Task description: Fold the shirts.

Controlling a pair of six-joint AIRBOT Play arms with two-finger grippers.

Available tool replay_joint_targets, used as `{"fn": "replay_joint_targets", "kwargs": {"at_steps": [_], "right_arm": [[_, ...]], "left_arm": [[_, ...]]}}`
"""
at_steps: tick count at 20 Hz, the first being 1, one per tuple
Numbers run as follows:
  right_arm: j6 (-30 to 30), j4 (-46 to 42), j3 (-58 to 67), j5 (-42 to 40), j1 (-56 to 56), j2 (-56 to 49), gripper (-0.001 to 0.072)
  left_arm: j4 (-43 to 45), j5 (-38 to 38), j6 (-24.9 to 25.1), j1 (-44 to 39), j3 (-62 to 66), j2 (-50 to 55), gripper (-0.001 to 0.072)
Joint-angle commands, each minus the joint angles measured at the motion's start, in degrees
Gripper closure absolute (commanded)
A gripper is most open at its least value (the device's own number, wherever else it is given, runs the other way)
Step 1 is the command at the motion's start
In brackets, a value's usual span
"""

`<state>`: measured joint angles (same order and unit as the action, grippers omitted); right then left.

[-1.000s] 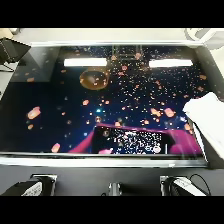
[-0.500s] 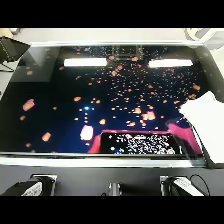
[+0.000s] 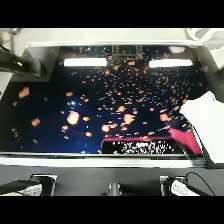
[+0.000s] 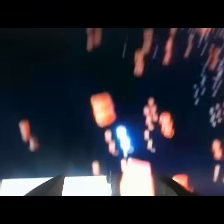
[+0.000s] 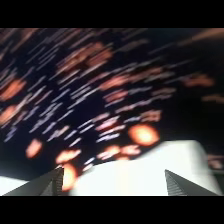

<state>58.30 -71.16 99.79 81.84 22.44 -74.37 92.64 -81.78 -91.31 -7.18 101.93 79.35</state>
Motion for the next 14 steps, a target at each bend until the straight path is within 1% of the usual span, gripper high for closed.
{"fn": "replay_joint_targets", "kwargs": {"at_steps": [1,2,3,5,6,14], "right_arm": [[1.9,-5.4,-1.2,15.3,-16.8,-6.9,0.0038],[1.9,-5.3,-2.4,16.4,-19.0,-8.3,0.0039],[2.1,-5.4,-3.7,16.2,-20.4,-8.7,0.0039],[4.6,-6.2,-5.2,13.7,-22.2,-8.7,0.0039],[5.4,-6.5,-5.2,12.5,-22.4,-8.7,0.0039],[5.3,-6.5,-5.1,12.3,-22.4,-8.7,0.0038]], "left_arm": [[5.4,-17.7,-4.5,-2.2,-3.8,5.0,-0.0013],[4.7,-15.0,-4.1,-2.6,-6.8,3.4,-0.0013],[4.6,-9.7,-5.0,-3.3,-9.8,0.4,-0.0013],[4.6,0.2,-7.2,-3.9,-14.6,-5.0,-0.0013],[4.7,2.3,-7.3,-3.8,-15.5,-6.3,-0.0013],[4.6,2.4,-7.3,-4.0,-15.5,-6.1,-0.0013]]}}
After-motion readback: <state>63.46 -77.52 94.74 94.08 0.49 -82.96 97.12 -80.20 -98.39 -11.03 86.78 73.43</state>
